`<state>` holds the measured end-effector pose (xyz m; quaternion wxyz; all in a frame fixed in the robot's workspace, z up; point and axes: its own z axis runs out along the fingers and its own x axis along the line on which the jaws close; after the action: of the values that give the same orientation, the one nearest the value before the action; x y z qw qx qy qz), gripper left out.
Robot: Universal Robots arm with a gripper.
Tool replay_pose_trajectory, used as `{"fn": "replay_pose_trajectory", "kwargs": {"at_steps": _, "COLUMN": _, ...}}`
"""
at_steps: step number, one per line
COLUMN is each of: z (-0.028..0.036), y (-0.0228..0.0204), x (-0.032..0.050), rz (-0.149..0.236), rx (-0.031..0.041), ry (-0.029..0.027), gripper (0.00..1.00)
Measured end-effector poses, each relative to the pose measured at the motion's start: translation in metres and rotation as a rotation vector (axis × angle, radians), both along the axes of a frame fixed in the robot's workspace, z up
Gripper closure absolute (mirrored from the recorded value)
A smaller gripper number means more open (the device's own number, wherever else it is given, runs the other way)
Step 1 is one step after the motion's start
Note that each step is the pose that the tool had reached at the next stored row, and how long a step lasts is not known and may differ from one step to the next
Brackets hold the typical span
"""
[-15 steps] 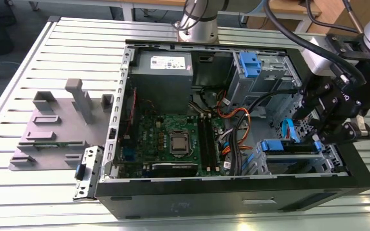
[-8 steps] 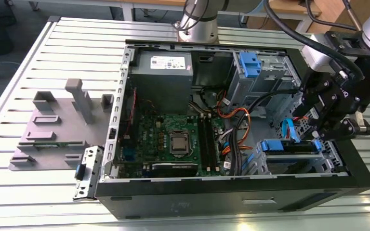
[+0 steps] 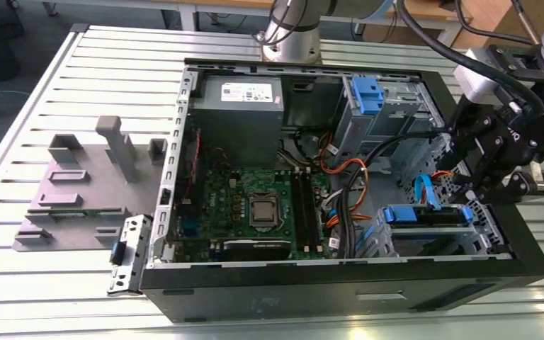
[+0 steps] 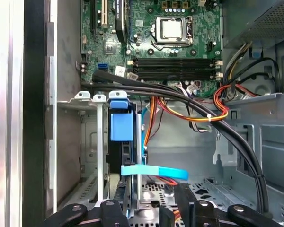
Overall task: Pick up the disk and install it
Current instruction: 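Insert the second disk wire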
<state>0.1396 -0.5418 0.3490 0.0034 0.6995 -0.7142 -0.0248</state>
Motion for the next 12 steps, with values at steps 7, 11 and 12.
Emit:
{"fn": "replay_pose_trajectory", "kwargs": {"at_steps": 7, "z": -0.0007, "y": 0.0013, "x": 0.0092, "rz": 0.0, "rx": 0.0002, "ry": 0.0, "gripper": 0.45}}
{"fn": "replay_pose_trajectory", "kwargs": {"at_steps": 11, "z": -0.0012, "y": 0.0016, "x": 0.0156, "rz": 0.0, "rx": 0.0001, "ry": 0.0, "gripper": 0.45}}
{"fn": "replay_pose_trajectory", "kwargs": {"at_steps": 12, "z": -0.0014, "y": 0.0017, "x": 0.0169, "rz": 0.0, "rx": 0.0003, "ry": 0.0, "gripper": 0.45}}
